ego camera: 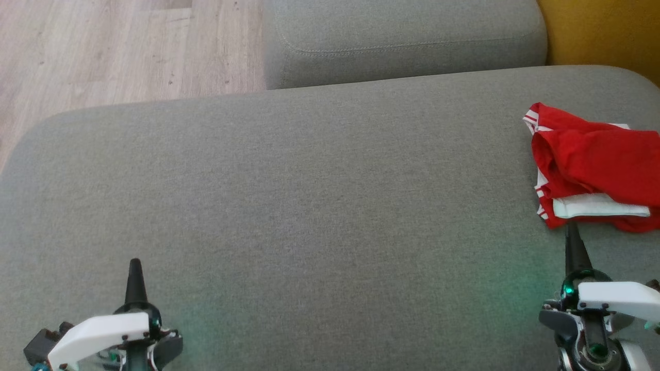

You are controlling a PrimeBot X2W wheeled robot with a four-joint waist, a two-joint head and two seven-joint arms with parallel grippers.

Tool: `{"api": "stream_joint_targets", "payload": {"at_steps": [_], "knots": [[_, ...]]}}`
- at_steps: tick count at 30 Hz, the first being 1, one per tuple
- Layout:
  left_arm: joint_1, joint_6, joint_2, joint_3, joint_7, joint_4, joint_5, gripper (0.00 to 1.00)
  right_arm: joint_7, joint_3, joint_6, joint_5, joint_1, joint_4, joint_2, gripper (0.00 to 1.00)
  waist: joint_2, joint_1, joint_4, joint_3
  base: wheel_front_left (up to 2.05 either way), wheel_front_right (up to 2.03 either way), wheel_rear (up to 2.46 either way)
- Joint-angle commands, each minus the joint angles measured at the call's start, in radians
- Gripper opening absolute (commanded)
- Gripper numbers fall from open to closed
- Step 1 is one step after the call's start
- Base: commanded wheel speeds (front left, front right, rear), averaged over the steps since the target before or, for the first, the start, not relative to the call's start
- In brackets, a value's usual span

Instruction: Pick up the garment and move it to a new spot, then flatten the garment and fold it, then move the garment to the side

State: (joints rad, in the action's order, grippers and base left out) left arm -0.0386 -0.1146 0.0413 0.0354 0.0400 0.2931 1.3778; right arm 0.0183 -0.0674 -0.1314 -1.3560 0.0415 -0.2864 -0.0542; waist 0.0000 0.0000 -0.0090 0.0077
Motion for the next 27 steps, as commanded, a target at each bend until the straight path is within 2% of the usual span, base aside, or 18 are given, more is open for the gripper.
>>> {"api": "stream_joint_targets", "payload": {"at_steps": [1, 23, 27], "knots": [[-0.058, -0.007, 0.007, 0.037, 0.009, -0.036, 0.026, 0.0, 0.008, 0.012, 0.001, -0.034, 0.055, 0.04, -0.018, 0.0, 0.0, 0.0, 0.001, 0.0, 0.0, 0.0, 0.0], [-0.07, -0.016, 0.009, 0.078, 0.073, -0.048, 0.231, 0.0, 0.072, -0.018, 0.001, -0.276, 0.064, 0.043, -0.016, 0.0, 0.0, 0.0, 0.009, -0.005, 0.0, 0.0, 0.0], [-0.07, -0.016, 0.009, 0.078, 0.073, -0.048, 0.231, 0.0, 0.074, -0.02, 0.001, -0.275, 0.064, 0.043, -0.015, 0.0, 0.0, 0.0, 0.009, -0.005, 0.0, 0.0, 0.0]]}}
